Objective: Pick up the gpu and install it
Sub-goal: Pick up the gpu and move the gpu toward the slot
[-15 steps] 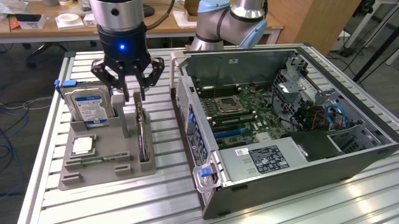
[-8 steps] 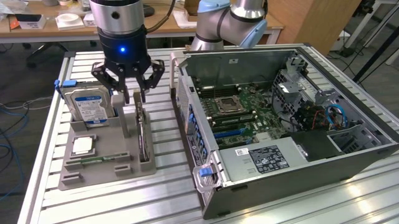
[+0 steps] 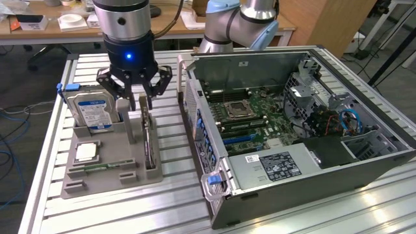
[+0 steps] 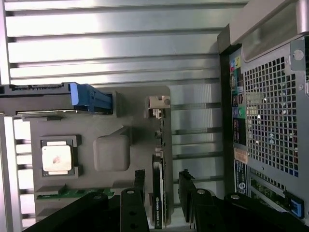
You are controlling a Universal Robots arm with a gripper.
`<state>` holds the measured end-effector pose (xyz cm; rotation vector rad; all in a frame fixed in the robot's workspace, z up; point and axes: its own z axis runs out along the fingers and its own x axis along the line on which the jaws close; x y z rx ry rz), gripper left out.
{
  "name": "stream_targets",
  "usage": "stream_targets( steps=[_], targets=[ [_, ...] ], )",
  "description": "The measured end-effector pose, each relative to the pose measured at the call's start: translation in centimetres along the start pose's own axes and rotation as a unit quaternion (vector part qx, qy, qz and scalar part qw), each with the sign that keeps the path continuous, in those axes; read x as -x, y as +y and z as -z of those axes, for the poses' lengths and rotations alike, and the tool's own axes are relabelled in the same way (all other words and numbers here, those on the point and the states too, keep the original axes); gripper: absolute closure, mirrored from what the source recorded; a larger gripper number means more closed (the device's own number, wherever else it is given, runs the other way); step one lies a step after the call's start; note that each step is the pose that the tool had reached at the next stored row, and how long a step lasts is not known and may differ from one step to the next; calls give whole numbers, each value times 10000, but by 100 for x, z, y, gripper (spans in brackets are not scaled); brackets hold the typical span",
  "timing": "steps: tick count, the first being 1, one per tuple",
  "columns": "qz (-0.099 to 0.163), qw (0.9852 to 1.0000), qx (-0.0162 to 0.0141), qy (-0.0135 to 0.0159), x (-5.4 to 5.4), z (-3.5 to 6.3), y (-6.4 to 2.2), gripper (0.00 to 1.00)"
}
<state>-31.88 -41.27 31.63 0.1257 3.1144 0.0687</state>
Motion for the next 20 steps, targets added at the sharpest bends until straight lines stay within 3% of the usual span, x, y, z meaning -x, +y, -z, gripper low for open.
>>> stream_targets(
  steps=[20],
  targets=[
    [2, 10000, 0, 0, 15, -175, -62, 58]
  ],
)
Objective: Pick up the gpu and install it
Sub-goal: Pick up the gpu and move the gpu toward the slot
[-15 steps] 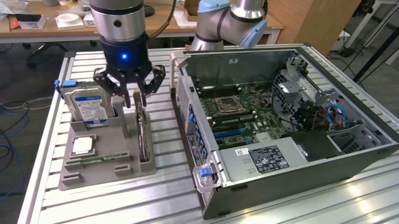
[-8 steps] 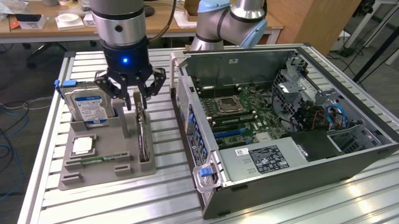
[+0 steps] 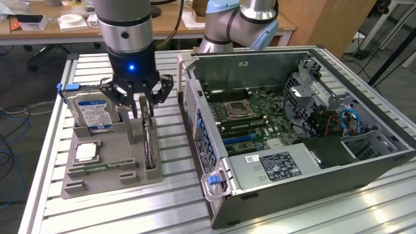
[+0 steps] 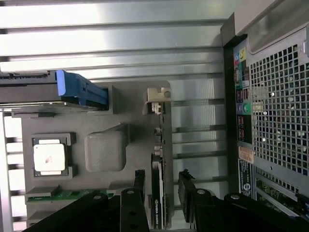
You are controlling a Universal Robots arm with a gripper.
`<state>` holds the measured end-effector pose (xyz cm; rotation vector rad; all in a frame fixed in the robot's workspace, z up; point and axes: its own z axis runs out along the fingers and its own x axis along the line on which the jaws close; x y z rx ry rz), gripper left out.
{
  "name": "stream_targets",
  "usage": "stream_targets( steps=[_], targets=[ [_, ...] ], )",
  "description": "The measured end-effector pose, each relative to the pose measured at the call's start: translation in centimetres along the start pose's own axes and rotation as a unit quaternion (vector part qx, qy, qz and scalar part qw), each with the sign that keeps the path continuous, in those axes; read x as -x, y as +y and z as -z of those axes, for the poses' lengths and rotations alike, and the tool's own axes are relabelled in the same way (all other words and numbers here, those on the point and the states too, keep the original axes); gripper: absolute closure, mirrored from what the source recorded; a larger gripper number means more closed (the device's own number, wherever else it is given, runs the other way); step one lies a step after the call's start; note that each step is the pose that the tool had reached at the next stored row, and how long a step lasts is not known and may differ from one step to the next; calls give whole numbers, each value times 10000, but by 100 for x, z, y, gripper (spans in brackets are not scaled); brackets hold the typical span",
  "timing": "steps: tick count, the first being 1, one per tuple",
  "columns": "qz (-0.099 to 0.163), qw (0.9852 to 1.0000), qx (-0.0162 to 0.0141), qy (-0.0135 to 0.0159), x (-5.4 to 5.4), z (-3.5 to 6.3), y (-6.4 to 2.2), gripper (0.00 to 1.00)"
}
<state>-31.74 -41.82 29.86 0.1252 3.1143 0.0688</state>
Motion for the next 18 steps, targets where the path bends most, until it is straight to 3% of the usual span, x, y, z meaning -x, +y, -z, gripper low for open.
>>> stream_targets(
  steps=[11, 18],
  targets=[
    [1, 10000, 0, 0, -1, -145, -28, 58],
    [11, 10000, 0, 0, 4, -189, -108, 58]
  ],
)
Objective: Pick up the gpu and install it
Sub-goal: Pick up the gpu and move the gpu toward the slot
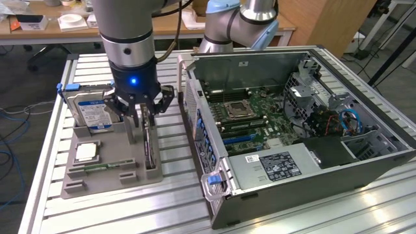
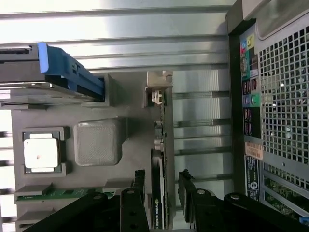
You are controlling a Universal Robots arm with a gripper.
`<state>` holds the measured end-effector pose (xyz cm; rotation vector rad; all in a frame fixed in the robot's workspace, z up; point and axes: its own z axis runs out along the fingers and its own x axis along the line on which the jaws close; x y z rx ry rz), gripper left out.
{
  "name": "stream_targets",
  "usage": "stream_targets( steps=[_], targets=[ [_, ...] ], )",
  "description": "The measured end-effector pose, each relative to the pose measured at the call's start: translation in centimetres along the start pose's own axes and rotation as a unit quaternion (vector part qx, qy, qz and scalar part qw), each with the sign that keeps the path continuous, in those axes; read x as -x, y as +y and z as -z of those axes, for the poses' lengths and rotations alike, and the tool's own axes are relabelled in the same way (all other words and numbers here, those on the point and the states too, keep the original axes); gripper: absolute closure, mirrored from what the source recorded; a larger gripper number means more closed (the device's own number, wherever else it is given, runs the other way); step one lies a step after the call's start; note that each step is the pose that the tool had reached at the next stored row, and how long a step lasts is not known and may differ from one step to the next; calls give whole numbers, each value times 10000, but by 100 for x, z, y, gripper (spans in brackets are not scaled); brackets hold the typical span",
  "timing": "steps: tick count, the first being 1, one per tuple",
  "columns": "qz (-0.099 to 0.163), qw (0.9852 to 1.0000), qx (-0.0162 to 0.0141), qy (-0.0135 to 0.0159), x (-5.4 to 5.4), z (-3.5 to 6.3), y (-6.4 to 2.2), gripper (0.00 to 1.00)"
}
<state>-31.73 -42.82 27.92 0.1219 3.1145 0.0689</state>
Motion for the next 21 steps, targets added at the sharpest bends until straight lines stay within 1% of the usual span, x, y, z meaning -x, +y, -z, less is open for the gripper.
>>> stream_targets(
  steps=[7, 11, 13, 14, 17, 20, 21],
  targets=[
    [1, 10000, -1, 1, -1, -93, -27, 58],
    [2, 10000, -10, 0, -4, -144, -32, 58],
    [3, 10000, -18, -1, -8, -166, -33, 58],
    [2, 10000, -38, -2, -19, -196, -35, 58],
    [3, 10000, -49, -3, -26, -230, -39, 58],
    [4, 10000, -66, -5, -29, -256, -42, 58],
    [4, 10000, -81, -6, -30, -269, -45, 58]
  ],
)
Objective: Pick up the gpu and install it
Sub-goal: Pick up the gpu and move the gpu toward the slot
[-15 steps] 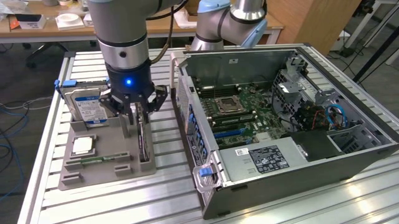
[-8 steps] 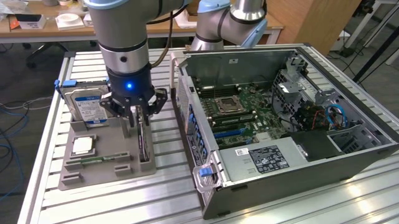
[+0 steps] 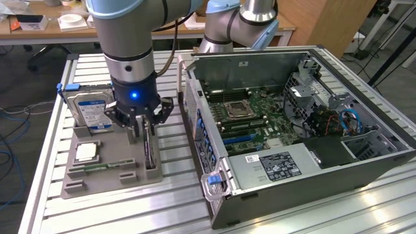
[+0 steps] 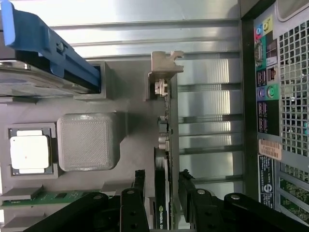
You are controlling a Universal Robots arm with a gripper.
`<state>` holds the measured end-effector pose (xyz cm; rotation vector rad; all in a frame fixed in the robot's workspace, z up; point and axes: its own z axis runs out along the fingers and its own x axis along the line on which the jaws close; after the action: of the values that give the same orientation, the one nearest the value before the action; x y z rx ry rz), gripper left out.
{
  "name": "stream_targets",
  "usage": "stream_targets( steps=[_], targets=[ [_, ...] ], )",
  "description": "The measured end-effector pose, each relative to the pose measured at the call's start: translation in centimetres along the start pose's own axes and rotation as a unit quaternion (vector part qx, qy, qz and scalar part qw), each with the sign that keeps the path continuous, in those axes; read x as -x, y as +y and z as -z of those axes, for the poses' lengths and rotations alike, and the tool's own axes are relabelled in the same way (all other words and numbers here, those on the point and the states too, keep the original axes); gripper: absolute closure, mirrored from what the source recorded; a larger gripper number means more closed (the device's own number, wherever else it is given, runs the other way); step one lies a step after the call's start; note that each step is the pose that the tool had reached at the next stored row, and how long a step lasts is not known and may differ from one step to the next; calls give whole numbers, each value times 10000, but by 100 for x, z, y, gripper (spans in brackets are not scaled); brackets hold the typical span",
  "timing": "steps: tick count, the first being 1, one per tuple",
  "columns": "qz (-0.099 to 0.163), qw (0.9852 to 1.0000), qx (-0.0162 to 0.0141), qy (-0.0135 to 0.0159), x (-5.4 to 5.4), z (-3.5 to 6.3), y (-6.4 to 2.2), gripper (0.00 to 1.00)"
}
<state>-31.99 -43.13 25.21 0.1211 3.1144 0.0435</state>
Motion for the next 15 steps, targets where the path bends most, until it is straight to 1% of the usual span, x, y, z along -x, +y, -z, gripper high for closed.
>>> stream_targets(
  steps=[1, 7, 11, 15],
  targets=[
    [1, 10000, -25, -1, 0, -28, -19, 58],
    [2, 10000, -47, -3, 1, -80, -41, 58],
    [3, 10000, -53, -4, 1, -108, -46, 58],
    [4, 10000, -54, -4, 5, -130, -50, 58]
  ],
)
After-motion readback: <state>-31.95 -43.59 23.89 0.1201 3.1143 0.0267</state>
